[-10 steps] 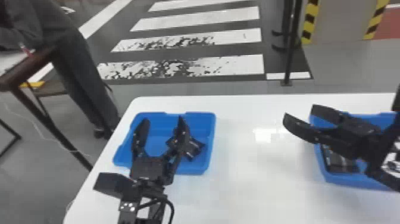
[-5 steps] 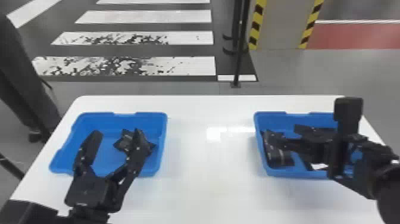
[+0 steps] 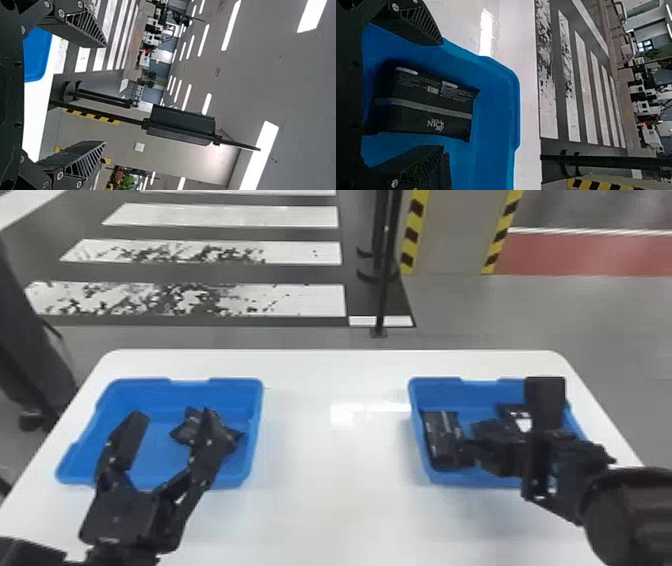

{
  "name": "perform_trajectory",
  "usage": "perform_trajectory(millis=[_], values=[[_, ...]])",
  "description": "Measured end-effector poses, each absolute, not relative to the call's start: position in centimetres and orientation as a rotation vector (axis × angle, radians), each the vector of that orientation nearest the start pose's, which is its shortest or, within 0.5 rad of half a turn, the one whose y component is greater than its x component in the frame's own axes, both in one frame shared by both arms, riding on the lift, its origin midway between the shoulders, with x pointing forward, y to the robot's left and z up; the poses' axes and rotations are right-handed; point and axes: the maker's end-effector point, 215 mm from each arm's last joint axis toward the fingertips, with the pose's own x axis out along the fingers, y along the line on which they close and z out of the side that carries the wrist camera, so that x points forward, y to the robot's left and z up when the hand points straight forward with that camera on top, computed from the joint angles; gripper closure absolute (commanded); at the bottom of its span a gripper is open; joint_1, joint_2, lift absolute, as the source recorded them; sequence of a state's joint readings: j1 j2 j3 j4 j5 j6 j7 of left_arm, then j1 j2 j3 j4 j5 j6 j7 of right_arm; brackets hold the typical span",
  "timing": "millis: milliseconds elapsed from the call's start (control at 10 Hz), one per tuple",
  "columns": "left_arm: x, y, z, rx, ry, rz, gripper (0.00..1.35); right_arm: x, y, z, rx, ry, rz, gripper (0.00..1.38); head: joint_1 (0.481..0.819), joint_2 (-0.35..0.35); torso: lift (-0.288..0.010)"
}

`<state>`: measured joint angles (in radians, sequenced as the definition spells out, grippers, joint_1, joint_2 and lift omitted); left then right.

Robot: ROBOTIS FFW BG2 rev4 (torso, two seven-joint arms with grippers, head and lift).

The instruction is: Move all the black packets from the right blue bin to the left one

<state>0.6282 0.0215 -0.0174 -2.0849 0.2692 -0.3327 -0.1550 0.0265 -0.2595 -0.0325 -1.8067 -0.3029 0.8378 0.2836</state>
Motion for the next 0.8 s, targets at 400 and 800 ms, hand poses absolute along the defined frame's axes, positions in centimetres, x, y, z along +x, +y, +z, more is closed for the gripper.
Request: perform_trajectory(millis=[400,800], values=[[39.8,21.5,-26.6,-0.239,-0.235,-0.117,0.18,53.6,-22.3,-45.8,0.085,0.645,0.330,0.14,0.695,-0.009,-0.140],[39.7,21.6,-26.4,-0.237,-0.242,-0.116,0.18,53.4,-22.2,-46.7,0.054,0.682,0.313,0.14,0.695,-0.006,-0.140]])
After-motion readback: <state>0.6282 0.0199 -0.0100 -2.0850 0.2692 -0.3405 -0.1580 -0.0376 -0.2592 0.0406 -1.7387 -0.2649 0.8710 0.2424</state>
